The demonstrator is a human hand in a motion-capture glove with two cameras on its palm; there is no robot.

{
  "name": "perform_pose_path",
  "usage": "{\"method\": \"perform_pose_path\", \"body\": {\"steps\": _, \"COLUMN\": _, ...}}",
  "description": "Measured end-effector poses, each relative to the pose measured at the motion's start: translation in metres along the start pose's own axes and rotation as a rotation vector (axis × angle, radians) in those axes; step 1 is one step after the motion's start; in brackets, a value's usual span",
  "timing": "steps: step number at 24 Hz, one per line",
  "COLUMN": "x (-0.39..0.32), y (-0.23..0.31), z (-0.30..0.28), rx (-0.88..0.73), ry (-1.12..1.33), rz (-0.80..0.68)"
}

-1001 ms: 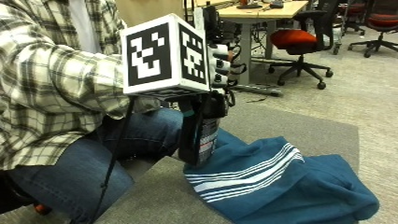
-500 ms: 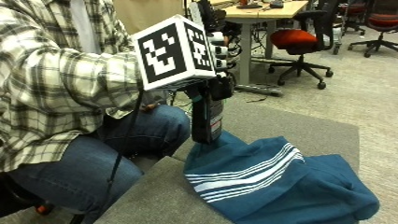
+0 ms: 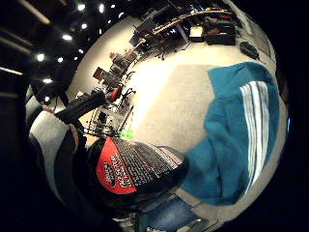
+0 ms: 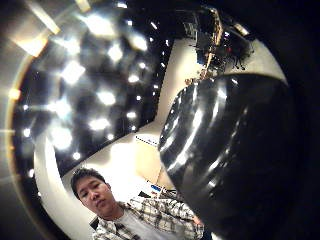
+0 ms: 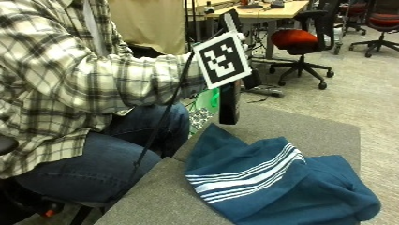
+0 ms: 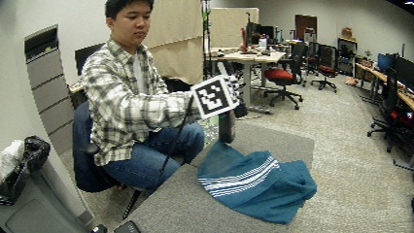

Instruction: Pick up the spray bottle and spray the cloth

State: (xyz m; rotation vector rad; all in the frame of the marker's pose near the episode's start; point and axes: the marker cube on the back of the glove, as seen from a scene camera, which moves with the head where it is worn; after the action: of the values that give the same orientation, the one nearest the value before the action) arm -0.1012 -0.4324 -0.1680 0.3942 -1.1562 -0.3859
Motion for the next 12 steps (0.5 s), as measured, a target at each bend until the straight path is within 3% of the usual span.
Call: {"method": "perform_pose_path", "body": {"steps": 12, "x": 0.077, "y": -0.068, "z": 0.076, "rx": -0.022, "ry": 0.066, "rz": -0.012}}
